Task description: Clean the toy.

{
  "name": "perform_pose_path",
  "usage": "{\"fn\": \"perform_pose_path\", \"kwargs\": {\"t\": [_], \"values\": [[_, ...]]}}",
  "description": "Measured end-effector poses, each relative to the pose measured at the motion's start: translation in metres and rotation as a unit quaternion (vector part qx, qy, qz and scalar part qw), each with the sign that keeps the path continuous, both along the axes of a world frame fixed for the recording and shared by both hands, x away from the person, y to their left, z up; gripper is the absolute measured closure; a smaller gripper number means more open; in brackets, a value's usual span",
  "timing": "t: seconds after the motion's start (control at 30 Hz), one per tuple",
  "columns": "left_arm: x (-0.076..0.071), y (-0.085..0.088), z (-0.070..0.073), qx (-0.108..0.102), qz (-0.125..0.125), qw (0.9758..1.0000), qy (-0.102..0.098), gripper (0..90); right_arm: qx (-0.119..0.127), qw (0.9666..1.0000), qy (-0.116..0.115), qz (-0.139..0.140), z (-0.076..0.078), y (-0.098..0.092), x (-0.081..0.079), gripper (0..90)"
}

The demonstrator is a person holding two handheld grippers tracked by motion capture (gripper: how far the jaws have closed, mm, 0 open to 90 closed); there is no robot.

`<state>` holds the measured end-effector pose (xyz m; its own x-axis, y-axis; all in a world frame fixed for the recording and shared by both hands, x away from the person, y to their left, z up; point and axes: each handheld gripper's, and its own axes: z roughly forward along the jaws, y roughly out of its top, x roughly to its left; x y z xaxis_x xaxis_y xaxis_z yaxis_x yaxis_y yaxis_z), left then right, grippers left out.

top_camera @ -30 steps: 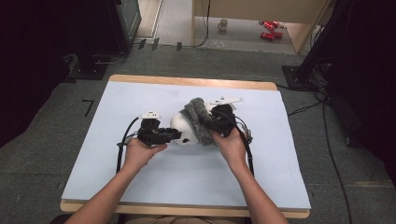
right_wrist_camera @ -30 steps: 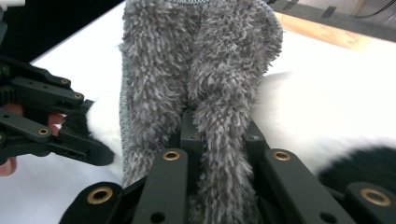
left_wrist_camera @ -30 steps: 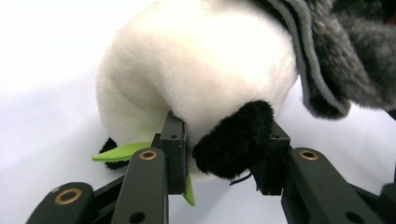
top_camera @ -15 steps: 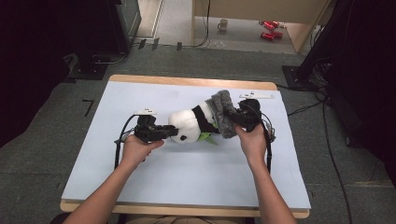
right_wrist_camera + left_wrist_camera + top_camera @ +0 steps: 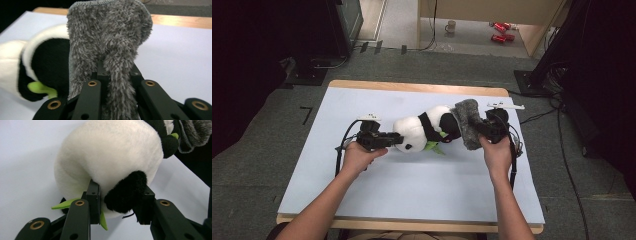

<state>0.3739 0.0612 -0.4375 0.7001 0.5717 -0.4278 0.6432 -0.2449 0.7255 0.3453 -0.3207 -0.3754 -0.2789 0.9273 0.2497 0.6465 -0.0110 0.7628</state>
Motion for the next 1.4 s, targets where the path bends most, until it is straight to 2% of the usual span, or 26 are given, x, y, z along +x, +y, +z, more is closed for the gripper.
{"fn": "perform_pose_path", "kwargs": {"t": [0.1,0.23,0.3,0.43,0.63,0.73,0.83,0.93,1.07,1.13,1.17,1.23,1.4], "values": [[0.0,0.0,0.0,-0.002,-0.004,1.0,0.006,63.5,0.006,0.9998,-0.017,0.01,0.011,0.006,-0.005,78.7],[-0.004,-0.002,0.001,0.003,-0.001,1.0,-0.001,63.5,0.02,0.9986,-0.031,0.039,0.022,0.025,-0.008,78.6],[-0.006,-0.001,0.001,0.001,0.002,1.0,-0.002,63.6,0.028,0.9973,-0.033,0.059,0.025,0.038,-0.008,78.7],[-0.011,0.003,0.004,-0.013,0.002,0.9999,0.01,63.8,0.039,0.993,-0.036,0.106,0.028,0.067,-0.006,78.6],[-0.022,0.0,0.008,-0.015,0.018,0.9997,0.002,63.9,0.035,0.9842,-0.021,0.173,0.021,0.116,-0.007,78.5],[-0.025,-0.002,0.007,-0.015,0.025,0.9996,0.002,63.8,0.04,0.9792,-0.001,0.199,0.012,0.135,-0.005,78.3],[-0.027,-0.003,0.005,0.008,0.03,0.9995,0.001,63.9,0.048,0.9765,0.012,0.21,-0.002,0.144,-0.002,78.0],[-0.026,-0.004,0.002,0.002,0.03,0.9995,0.005,63.8,0.034,0.9774,0.008,0.208,-0.009,0.143,0.001,78.0],[-0.025,-0.005,0.002,0.005,0.023,0.9997,0.006,63.9,0.007,0.9817,-0.003,0.19,-0.01,0.133,0.003,77.1],[-0.024,-0.004,0.002,0.004,0.019,0.9998,0.006,63.9,-0.016,0.9854,-0.007,0.169,-0.01,0.124,0.005,77.5],[-0.024,-0.004,0.002,0.002,0.018,0.9998,0.005,63.8,-0.012,0.9864,-0.006,0.164,-0.011,0.117,0.007,77.7],[-0.024,-0.006,0.003,0.003,0.012,0.9999,0.0,63.9,0.01,0.9876,0.001,0.157,-0.011,0.104,0.011,78.0],[-0.019,-0.003,0.002,-0.007,0.012,0.9999,0.007,64.0,0.004,0.9905,-0.009,0.137,-0.007,0.089,0.012,78.1]]}}
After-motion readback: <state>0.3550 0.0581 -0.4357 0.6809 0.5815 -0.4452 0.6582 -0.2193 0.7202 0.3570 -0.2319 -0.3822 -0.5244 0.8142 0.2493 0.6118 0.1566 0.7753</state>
